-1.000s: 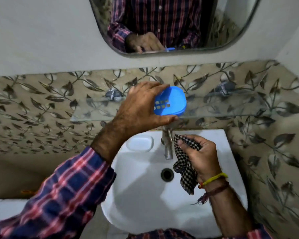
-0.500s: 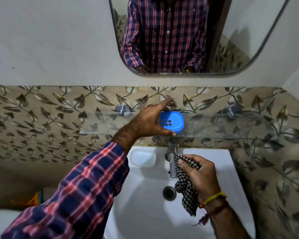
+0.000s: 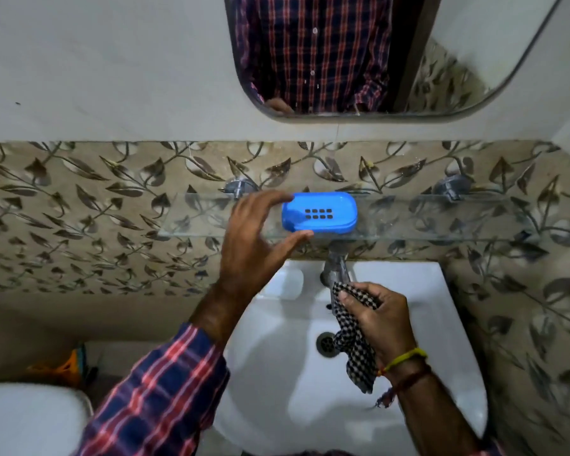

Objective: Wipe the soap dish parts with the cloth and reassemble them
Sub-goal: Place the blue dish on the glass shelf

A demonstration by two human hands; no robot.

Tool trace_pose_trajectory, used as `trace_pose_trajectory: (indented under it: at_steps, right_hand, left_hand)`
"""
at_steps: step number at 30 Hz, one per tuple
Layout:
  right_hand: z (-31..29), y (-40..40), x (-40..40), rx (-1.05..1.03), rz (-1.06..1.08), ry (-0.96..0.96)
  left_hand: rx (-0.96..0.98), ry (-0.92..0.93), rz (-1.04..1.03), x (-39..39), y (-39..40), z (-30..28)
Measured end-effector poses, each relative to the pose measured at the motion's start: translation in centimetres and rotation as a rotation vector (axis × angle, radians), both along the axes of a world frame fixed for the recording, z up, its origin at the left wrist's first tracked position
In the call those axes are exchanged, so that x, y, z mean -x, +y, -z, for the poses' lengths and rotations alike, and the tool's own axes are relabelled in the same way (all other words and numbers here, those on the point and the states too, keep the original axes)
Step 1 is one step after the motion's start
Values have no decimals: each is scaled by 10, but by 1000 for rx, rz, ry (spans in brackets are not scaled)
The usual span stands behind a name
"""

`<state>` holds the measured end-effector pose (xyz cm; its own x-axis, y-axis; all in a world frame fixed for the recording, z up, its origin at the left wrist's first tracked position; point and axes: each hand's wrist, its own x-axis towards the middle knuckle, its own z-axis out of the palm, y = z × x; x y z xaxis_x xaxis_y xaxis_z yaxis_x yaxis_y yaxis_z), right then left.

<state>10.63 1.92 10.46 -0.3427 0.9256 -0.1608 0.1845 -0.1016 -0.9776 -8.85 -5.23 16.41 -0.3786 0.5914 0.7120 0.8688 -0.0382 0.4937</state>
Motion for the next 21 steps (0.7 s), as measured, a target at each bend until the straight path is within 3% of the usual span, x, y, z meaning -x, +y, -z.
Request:
trace_pose_trajectory:
  at_steps: [2,3,9,11,13,16,21]
  right_hand:
    - [2,-2,-2,17,6,5]
    - [3,-4,-3,22,6,5]
    - [-2,-26,-8,82,11,33]
    - [-6,-32,-8,121,7,61]
    - [-8,-34,-10,113,-1,57]
    - [-7,-35,-16,85,15,22]
    - [4,-32,-28,50,62,-56]
  left_hand:
    - [-121,-10,-152,-11,-28,39]
    - [-114,-114,-212,-12,-38,63]
    - [221,-1193,-447,11,-39,155]
    - [304,-1504,-413,16,-31,160]
    - [361,-1693,-333,20,-23,159]
    - [343,-1751,-312,22,-12,168]
    - [289,-1595,-415,12,-7,182]
